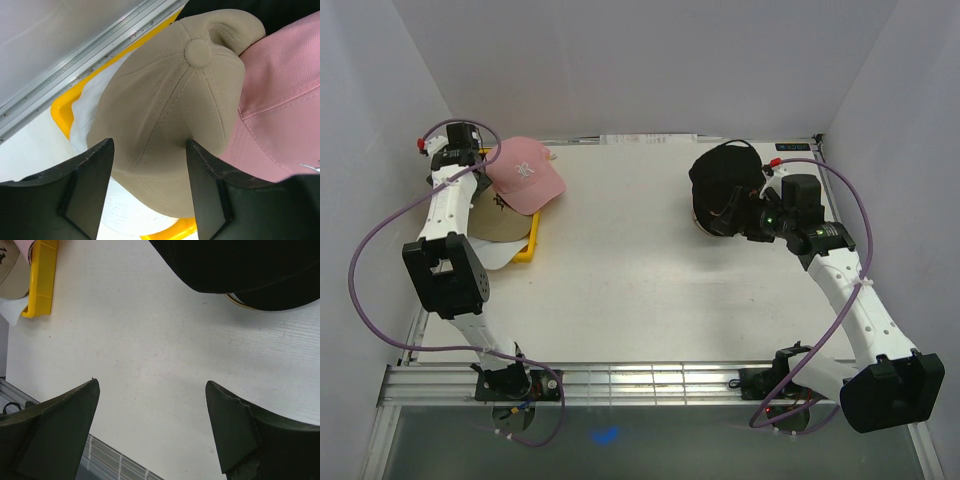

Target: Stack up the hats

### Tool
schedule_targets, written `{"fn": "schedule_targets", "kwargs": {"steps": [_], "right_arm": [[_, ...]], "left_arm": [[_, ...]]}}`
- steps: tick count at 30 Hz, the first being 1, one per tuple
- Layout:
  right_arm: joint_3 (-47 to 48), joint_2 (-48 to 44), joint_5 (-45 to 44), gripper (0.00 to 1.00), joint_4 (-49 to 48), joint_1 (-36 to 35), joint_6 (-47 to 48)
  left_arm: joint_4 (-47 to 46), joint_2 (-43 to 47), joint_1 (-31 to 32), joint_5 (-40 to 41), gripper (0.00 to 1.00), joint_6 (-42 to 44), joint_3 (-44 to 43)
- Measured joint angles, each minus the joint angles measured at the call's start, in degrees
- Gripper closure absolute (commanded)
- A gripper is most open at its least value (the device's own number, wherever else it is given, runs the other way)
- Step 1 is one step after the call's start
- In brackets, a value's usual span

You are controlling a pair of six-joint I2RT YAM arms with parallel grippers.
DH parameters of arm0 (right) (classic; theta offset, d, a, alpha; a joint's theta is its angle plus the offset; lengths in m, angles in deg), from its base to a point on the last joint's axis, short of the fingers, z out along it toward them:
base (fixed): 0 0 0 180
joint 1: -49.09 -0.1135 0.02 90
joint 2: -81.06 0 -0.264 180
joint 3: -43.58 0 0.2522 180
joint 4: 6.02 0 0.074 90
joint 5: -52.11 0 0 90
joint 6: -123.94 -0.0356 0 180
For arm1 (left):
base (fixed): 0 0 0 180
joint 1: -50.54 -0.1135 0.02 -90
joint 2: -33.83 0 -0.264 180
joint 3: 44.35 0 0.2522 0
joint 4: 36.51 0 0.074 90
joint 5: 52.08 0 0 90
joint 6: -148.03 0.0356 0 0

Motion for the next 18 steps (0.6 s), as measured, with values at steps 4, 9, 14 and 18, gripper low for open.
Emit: {"fn": "schedule_targets", "kwargs": {"steps": [4,9,14,18], "right_arm": [[0.0,0.0,0.0,0.09,-0.24,0.0,0.0],[0.0,0.0,0.0,0.09,-0.31,0.0,0.02],[0.0,0.0,-0.02,0.09,-0.28,0.0,0.04],[0.0,0.02,-0.02,0.09,-0.28,0.0,0.04]], "left_arm": [[-1.31,0.0,0.0,-0.02,0.51,0.2,0.72],[-1.77,0.0,0.0,0.02,0.84,0.37,1.33],[-2.05,0.39,-0.02,0.02,1.0,0.92,2.08],[-2.4,1.18,-0.02,-0.35,1.0,0.96,2.73]]}}
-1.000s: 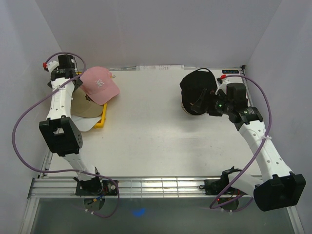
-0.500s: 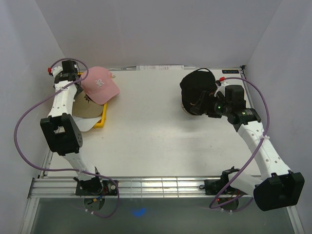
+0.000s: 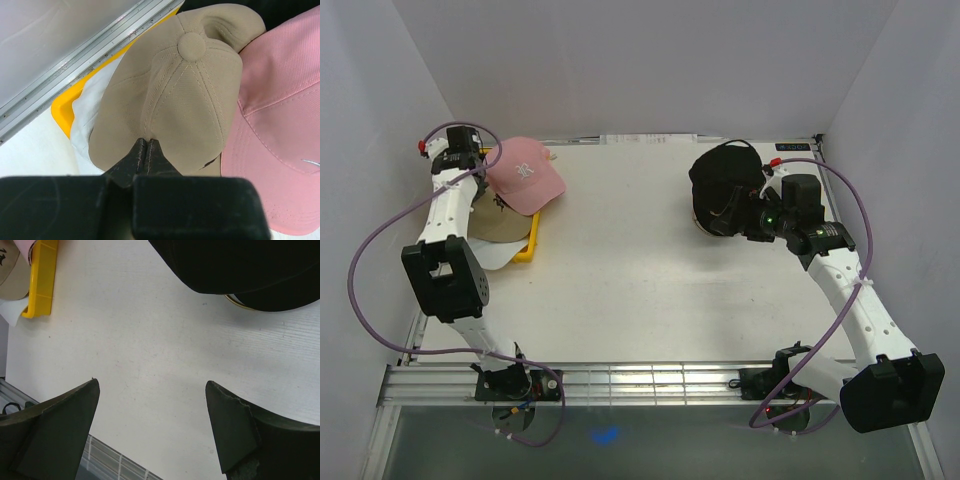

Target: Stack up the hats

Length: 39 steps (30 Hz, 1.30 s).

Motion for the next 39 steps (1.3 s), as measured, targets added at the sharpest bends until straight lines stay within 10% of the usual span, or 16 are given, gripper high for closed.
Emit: {"fn": "schedule_targets", "kwargs": {"steps": [25,39], "right_arm": [[0.33,0.81,4.42,0.09,-0.02,-1.01,-1.79],[6.47,8.63,6.8,0.09,-6.51,-18.75,-10.43]], "left_arm": [[4.22,19.47,-0.04,-6.03,1.0,-1.6,0.35],[4.35,26.36,-0.04,-19.63,1.0,-3.72,3.3]]}}
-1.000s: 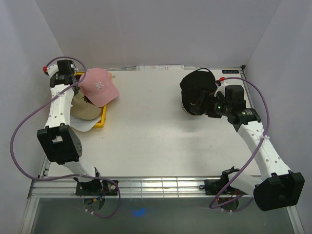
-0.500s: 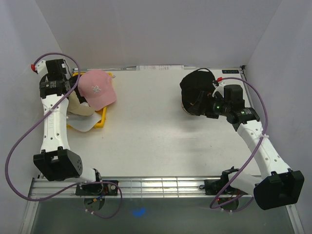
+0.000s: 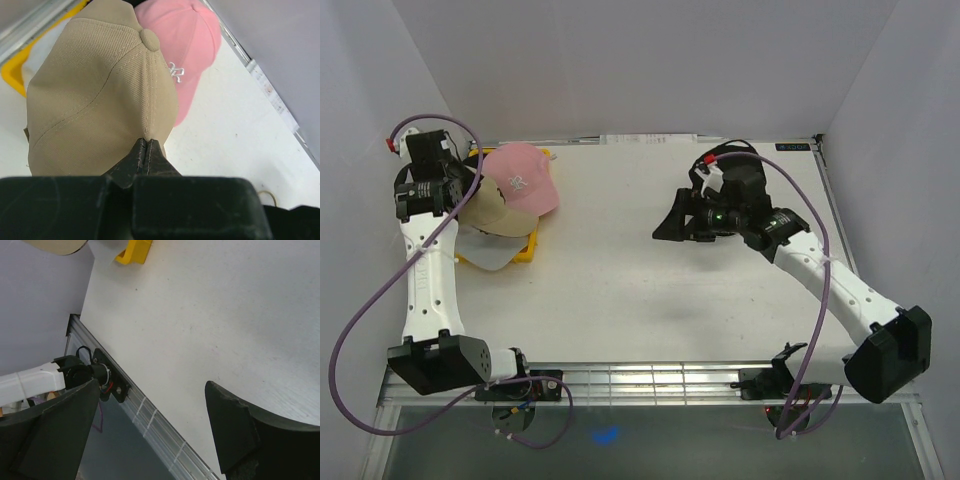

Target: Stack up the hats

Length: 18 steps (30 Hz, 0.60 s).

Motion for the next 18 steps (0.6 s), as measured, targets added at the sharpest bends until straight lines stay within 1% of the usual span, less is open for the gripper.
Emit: {"fn": "schedule_targets", "kwargs": {"steps": [7,14,18], "right_arm": [[1.97,7.8,2.32,0.06,-7.58,-6.08,-7.1],[4.22,18.18,4.13,0.02,-19.74,-11.1,-18.18],[6.36,24.5,5.09,0.02,-26.21,-12.9,-24.15]], "left_arm": [[-0.39,2.89,0.02,-6.84,1.0,-1.99,1.73],[-0.48,6.23,0.07,-12.83,1.0,-3.74,3.34],[-0.52,7.23,0.17,-15.93,1.0,-4.22,3.45]]}}
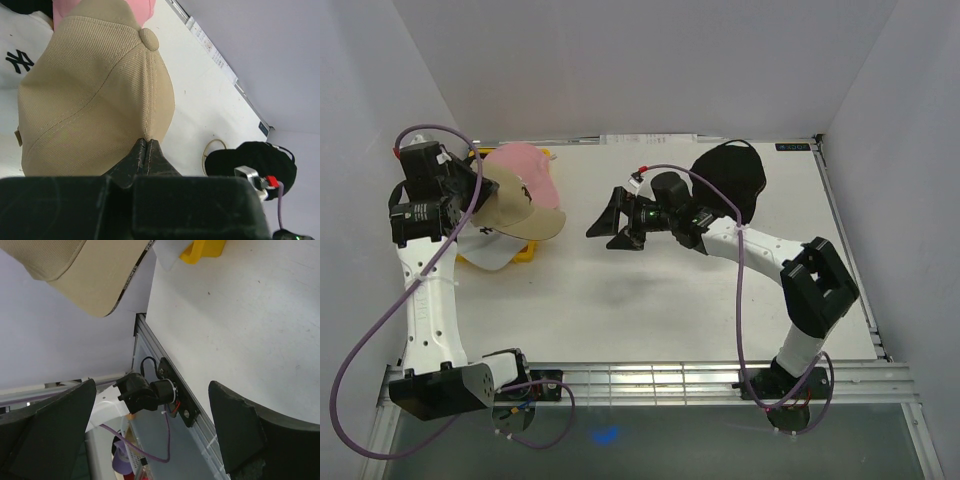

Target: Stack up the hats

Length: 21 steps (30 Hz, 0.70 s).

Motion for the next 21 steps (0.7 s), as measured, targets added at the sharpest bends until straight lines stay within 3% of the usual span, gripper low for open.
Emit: {"fn": "schedule_targets", "kwargs": {"steps": [11,21], "right_arm": [[0.2,8.33,-0.07,0.02,-16.9,-1.84,-20.37],[5.75,14.95,-2.05,0.04,-20.59,-5.49,-30.93]], "left_arm": [[-0.87,3.98,0.33,-5.81,1.0,-1.46,2.75],[-1.49,6.97,0.39,-7.82,1.0,-2.25,4.92]]}}
